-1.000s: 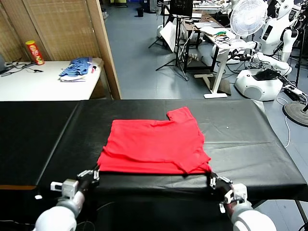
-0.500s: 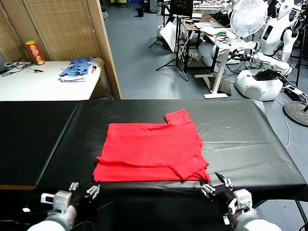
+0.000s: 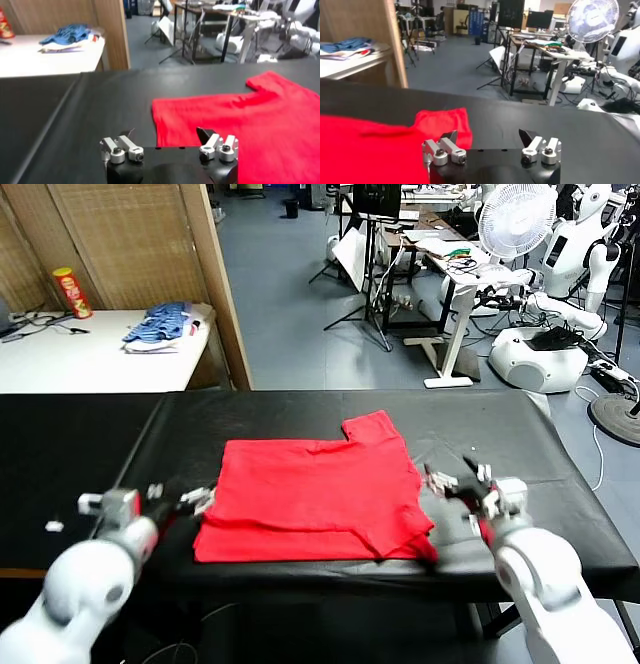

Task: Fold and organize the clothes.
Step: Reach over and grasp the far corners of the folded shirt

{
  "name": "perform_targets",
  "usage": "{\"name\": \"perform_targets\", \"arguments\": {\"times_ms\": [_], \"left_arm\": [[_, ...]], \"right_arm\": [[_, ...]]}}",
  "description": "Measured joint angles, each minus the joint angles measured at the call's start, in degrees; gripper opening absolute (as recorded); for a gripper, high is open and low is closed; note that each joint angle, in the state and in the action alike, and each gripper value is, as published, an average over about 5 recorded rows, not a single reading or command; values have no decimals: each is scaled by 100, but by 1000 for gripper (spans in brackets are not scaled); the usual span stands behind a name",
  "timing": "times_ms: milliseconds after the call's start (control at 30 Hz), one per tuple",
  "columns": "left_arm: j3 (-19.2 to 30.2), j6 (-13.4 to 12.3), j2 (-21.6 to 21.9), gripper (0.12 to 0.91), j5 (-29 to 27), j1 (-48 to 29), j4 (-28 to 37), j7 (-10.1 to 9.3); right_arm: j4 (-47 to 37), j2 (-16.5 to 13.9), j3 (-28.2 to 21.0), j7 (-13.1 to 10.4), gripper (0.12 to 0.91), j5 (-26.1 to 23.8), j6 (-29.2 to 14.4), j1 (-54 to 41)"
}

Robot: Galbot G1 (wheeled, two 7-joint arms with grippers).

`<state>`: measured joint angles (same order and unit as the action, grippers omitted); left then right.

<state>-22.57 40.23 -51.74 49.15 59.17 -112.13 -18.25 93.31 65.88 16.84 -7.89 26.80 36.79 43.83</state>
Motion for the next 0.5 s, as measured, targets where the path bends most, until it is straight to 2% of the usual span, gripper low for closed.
{"name": "perform_targets", "arguments": {"times_ms": [267, 400, 500], "left_arm": [[1110, 90, -409, 798, -167, -1731, 1896, 296], [1375, 160, -601, 798, -298, -2163, 2613, 448], [1433, 171, -698, 798, -408, -2319, 3002, 656]], "right_arm": [[-1665, 678, -453, 305, 798, -387, 33, -1070], [-2208, 903, -516, 328, 798, -509, -42, -1327], [-2472, 1017, -497, 322, 798, -519, -65, -1420]]}}
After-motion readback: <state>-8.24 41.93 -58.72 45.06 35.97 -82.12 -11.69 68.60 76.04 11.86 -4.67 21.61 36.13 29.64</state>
